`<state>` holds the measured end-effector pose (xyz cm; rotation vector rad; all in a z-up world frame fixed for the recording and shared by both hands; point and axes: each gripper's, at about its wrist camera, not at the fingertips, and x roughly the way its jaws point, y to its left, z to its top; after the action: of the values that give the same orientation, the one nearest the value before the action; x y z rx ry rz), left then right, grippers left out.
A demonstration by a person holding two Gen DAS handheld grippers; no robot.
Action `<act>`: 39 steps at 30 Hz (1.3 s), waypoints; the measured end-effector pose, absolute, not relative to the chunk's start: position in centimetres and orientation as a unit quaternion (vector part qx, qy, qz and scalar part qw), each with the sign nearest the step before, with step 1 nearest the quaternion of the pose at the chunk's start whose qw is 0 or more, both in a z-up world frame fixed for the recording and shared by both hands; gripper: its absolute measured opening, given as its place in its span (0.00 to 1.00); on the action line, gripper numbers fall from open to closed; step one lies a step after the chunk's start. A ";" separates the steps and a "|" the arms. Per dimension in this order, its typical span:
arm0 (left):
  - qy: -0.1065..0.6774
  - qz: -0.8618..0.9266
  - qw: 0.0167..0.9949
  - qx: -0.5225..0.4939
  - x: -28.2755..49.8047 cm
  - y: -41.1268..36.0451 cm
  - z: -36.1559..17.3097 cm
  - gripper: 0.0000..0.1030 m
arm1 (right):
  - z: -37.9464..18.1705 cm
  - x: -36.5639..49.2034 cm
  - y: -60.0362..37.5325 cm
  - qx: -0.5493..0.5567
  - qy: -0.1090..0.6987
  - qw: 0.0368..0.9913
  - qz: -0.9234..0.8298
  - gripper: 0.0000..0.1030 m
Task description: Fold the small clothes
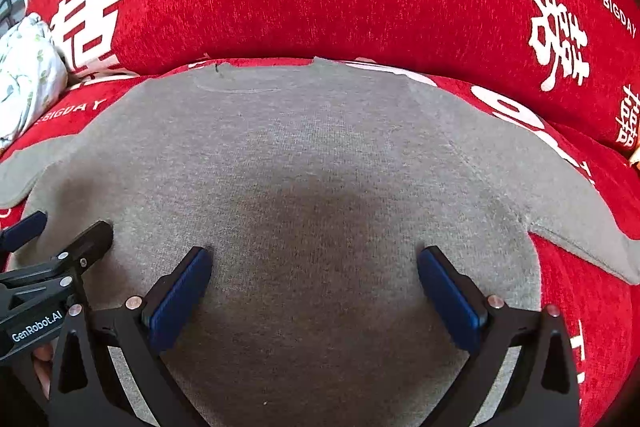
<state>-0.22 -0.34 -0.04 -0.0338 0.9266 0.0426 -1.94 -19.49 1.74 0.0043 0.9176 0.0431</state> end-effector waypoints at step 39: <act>0.514 0.029 0.856 -0.053 1.6 0.9 2.0 1.00 | 4.6 0.4 -22.3 0.028 0.477 0.878 -0.015 1.00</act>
<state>1.58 0.91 1.97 -0.1114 1.0798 0.0600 0.45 -22.30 4.63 0.0575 0.9956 -0.0317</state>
